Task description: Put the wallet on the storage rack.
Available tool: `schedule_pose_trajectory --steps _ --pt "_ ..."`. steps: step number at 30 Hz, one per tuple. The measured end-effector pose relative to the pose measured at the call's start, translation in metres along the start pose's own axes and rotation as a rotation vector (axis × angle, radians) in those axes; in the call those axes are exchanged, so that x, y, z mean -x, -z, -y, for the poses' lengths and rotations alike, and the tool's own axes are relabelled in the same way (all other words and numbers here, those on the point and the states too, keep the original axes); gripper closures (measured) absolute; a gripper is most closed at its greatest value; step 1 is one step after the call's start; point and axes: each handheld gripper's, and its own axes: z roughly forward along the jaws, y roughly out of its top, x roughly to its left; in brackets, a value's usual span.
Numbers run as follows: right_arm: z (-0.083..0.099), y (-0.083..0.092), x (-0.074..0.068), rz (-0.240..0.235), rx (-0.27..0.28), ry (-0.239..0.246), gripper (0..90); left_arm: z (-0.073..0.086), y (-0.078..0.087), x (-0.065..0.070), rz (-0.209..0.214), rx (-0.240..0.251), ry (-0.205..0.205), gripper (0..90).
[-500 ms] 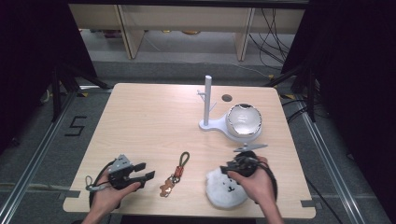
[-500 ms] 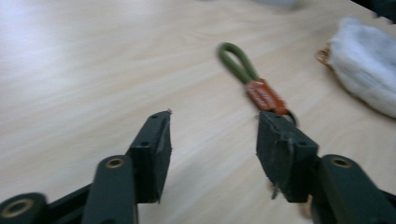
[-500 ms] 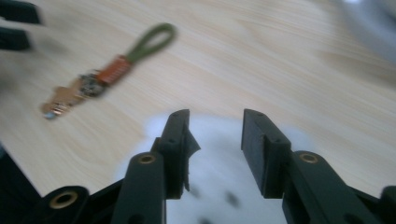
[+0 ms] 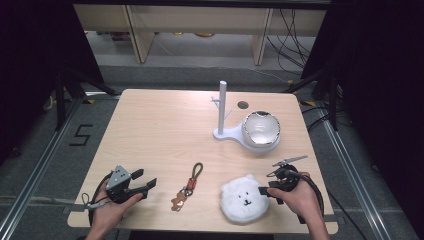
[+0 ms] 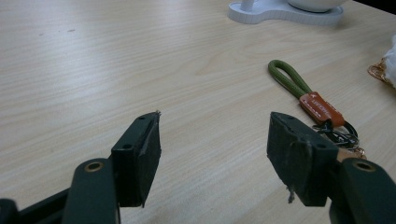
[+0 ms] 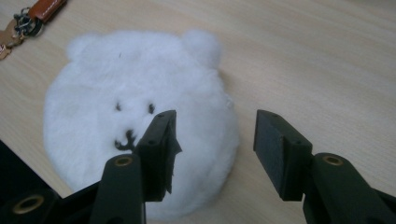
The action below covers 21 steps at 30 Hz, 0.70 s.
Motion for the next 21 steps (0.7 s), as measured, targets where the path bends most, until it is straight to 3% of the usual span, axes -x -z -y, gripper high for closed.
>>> schedule_pose_trajectory --steps 4,5,8,11,14,20,21 --pt "-0.003 -0.001 -0.002 -0.014 -0.041 0.001 46.1 0.001 0.0 0.002 -0.008 0.0 -0.009 34.4" --pt "-0.005 -0.003 -0.002 -0.024 -0.079 0.009 44.4 0.002 0.0 0.002 0.0 0.007 -0.013 34.4" --pt "-0.007 -0.005 -0.001 -0.018 -0.093 0.016 42.8 0.002 0.0 0.002 0.0 0.009 -0.015 34.3" --pt "-0.01 -0.013 0.003 -0.022 -0.134 0.046 40.6 0.002 0.0 0.0 -0.001 0.006 -0.01 34.4" --pt "-0.011 -0.019 0.003 -0.055 -0.17 0.043 39.7 0.003 0.001 -0.001 -0.008 -0.009 -0.007 34.1" --pt "-0.013 -0.027 0.002 -0.045 -0.199 0.06 42.1 0.005 -0.001 0.0 -0.001 -0.001 -0.007 34.0" --pt "-0.014 -0.028 0.001 -0.052 -0.211 0.06 46.9 0.005 -0.001 0.001 -0.007 -0.005 -0.012 34.0"
